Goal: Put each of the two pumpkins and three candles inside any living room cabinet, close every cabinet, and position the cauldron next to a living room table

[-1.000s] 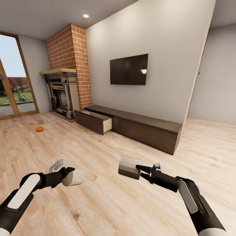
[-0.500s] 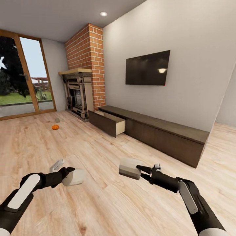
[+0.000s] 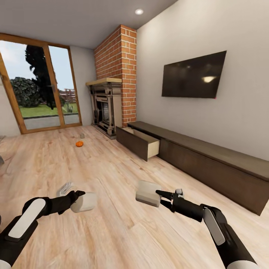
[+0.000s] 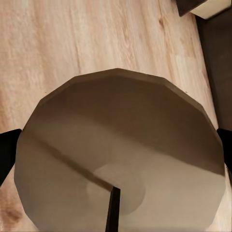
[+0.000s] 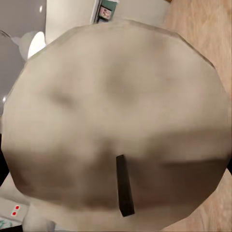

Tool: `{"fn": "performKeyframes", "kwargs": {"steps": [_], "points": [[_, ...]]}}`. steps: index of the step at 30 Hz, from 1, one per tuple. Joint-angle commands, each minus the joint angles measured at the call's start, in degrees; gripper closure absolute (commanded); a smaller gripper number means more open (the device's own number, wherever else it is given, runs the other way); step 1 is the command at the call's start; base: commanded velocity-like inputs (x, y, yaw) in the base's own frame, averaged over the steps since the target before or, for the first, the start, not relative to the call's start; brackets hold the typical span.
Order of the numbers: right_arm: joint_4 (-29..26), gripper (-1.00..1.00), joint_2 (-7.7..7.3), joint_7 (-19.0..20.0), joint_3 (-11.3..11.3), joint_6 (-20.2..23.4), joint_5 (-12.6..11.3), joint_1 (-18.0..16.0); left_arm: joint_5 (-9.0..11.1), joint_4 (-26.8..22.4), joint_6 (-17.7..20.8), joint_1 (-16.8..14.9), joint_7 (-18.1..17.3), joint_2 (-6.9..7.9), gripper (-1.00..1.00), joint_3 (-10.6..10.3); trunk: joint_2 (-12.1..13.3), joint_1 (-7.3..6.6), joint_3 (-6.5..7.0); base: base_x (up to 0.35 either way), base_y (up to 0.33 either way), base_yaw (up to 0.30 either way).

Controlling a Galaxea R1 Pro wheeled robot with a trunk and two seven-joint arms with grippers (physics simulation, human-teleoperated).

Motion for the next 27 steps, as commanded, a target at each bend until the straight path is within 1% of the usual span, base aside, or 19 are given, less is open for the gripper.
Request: {"fn": "performKeyframes", "kwargs": {"steps": [1,27], "points": [[-0.04,1.00,0.00,0.25,-0.08,0.44,-0.39,-0.02,0.75,-0.05,-0.11,-0.07,0.50,0.03,1.00,-0.12,-0.03,0.02,-0.06,0.342,0.000,0.273],[-0.04,1.00,0.00,0.22,-0.08,0.44,-0.39,-0.02,0.63,-0.13,-0.12,-0.07,0.50,0.01,1.00,-0.12,-0.03,0.02,-0.06,0.342,0.000,0.273]]}}
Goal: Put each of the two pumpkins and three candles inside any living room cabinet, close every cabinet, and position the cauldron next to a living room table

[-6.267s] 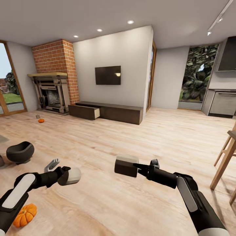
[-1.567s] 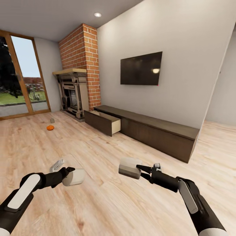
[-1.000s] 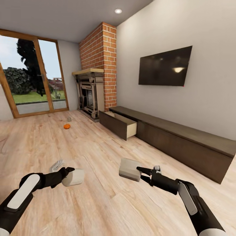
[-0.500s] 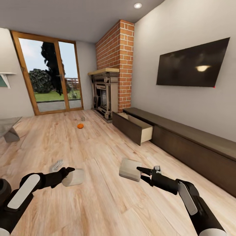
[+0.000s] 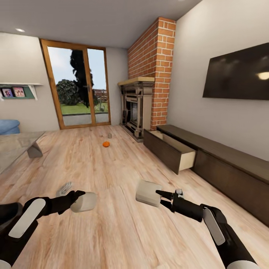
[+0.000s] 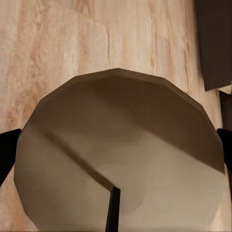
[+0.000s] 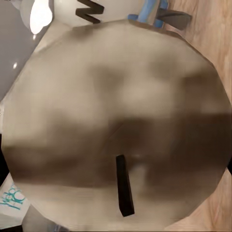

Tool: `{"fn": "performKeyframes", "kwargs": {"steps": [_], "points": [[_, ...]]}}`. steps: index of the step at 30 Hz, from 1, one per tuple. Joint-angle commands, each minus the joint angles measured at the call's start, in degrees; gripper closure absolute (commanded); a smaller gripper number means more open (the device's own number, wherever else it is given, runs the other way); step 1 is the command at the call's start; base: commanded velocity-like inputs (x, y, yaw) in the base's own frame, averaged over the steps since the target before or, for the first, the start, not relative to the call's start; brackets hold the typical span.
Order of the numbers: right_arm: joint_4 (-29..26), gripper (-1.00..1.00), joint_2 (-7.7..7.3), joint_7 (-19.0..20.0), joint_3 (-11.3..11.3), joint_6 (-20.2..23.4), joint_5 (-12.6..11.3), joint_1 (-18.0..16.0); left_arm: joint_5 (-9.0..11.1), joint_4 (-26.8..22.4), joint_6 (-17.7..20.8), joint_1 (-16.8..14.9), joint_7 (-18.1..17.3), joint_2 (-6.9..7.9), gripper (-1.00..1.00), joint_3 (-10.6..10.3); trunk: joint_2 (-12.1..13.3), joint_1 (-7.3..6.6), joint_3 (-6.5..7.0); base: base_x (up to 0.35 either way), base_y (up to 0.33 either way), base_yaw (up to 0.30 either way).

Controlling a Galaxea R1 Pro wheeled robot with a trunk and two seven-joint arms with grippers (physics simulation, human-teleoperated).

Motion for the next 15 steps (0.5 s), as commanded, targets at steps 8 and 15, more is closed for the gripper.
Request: {"fn": "performKeyframes", "kwargs": {"steps": [8,15], "points": [[-0.03,1.00,0.20,-0.61,0.04,-1.17,0.00,-0.02,0.88,-0.11,-0.06,-0.07,0.50,0.11,1.00,-0.13,-0.03,0.02,-0.06,0.342,0.000,0.274],[-0.04,1.00,0.00,-0.47,0.01,-1.48,-0.27,-0.02,0.81,-0.06,-0.08,-0.07,0.50,0.04,1.00,-0.24,-0.03,0.02,-0.06,0.342,0.000,0.273]]}}
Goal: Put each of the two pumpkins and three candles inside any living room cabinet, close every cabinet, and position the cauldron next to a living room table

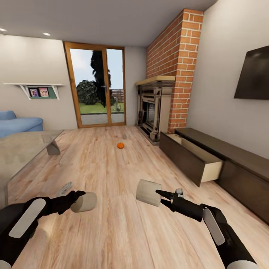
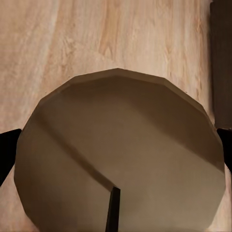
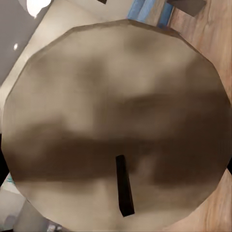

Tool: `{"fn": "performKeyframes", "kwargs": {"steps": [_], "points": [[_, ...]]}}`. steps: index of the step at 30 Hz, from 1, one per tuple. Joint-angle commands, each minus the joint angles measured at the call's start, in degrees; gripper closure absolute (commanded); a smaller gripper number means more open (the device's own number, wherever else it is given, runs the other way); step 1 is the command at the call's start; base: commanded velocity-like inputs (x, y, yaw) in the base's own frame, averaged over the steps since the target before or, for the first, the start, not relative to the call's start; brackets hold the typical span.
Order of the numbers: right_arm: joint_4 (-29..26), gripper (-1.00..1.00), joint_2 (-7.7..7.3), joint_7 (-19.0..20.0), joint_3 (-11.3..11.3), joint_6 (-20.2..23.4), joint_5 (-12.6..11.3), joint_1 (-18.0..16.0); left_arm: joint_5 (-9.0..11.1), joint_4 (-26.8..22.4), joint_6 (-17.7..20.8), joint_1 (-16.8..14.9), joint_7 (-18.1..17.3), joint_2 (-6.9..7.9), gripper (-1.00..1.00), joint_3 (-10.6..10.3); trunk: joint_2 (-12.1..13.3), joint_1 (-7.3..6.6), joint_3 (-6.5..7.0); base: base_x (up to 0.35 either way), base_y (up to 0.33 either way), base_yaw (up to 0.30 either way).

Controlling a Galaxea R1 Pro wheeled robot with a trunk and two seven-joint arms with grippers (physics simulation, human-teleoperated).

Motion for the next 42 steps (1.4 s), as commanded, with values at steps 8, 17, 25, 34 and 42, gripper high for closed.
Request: {"fn": "performKeyframes", "kwargs": {"steps": [8,17,25,34,42], "points": [[-0.04,1.00,-0.07,0.72,-0.15,0.37,-0.52,-0.02,0.71,-0.09,-0.15,-0.07,0.50,-0.05,1.00,-0.25,-0.03,0.02,-0.06,0.342,0.000,0.152],[-0.04,1.00,-0.03,0.77,-0.16,-0.22,-0.46,-0.02,0.71,-0.06,-0.15,-0.07,0.50,-0.06,1.00,-0.32,-0.03,0.02,-0.06,0.342,0.000,0.004],[-0.04,1.00,-0.04,0.79,-0.12,-0.20,-0.49,-0.02,0.71,-0.13,-0.17,-0.07,0.50,-0.06,1.00,-0.35,-0.03,0.02,-0.06,0.342,0.000,0.000],[-0.04,1.00,-0.02,0.84,-0.14,-0.21,-0.54,-0.02,0.71,-0.14,-0.13,-0.07,0.50,-0.06,1.00,-0.35,-0.03,0.02,-0.06,0.342,0.000,0.000],[-0.05,1.00,-0.01,0.85,-0.14,-0.19,-0.47,-0.02,0.71,-0.14,-0.11,-0.07,0.50,-0.06,1.00,-0.35,-0.03,0.02,-0.06,0.342,0.000,-0.028]]}}
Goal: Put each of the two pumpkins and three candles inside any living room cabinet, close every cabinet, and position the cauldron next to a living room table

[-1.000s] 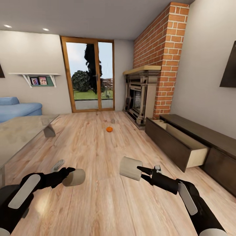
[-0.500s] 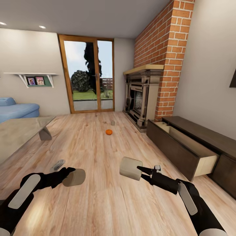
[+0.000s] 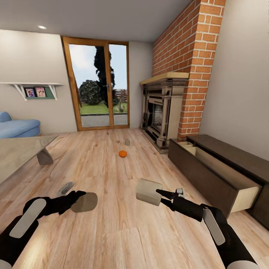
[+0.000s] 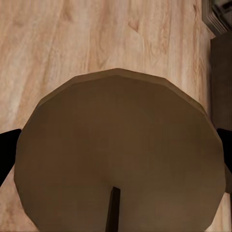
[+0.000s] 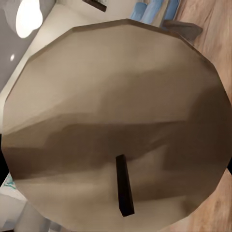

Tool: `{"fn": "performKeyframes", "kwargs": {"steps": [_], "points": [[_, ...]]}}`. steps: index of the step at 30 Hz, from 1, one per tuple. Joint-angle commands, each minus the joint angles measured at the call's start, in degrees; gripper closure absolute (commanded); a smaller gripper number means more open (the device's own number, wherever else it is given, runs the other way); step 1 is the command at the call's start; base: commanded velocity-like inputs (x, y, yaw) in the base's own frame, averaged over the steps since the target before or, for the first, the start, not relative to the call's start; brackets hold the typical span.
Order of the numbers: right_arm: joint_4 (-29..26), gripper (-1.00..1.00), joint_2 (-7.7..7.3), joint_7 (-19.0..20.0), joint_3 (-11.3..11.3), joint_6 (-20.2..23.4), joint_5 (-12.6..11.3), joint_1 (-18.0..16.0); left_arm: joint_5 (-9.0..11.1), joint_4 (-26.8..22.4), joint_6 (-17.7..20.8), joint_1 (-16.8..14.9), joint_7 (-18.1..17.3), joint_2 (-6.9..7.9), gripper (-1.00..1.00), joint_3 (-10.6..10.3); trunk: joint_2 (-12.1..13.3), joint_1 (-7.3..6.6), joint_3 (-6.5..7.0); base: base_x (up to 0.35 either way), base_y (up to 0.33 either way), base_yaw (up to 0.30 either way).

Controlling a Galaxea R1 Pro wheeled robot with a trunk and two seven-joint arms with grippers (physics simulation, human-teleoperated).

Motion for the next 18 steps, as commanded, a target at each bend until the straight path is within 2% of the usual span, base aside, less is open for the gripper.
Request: {"fn": "performKeyframes", "kwargs": {"steps": [1,18], "points": [[-0.01,1.00,0.01,0.17,-0.07,0.45,-0.45,-0.05,0.80,-0.08,-0.12,-0.04,0.51,0.05,1.00,-0.09,-0.03,0.02,-0.06,0.342,0.000,-0.153],[0.00,1.00,0.01,0.12,-0.09,0.45,-0.51,-0.05,0.83,-0.08,-0.13,-0.04,0.51,0.05,1.00,-0.09,-0.03,0.02,-0.06,0.342,0.000,-0.238]]}}
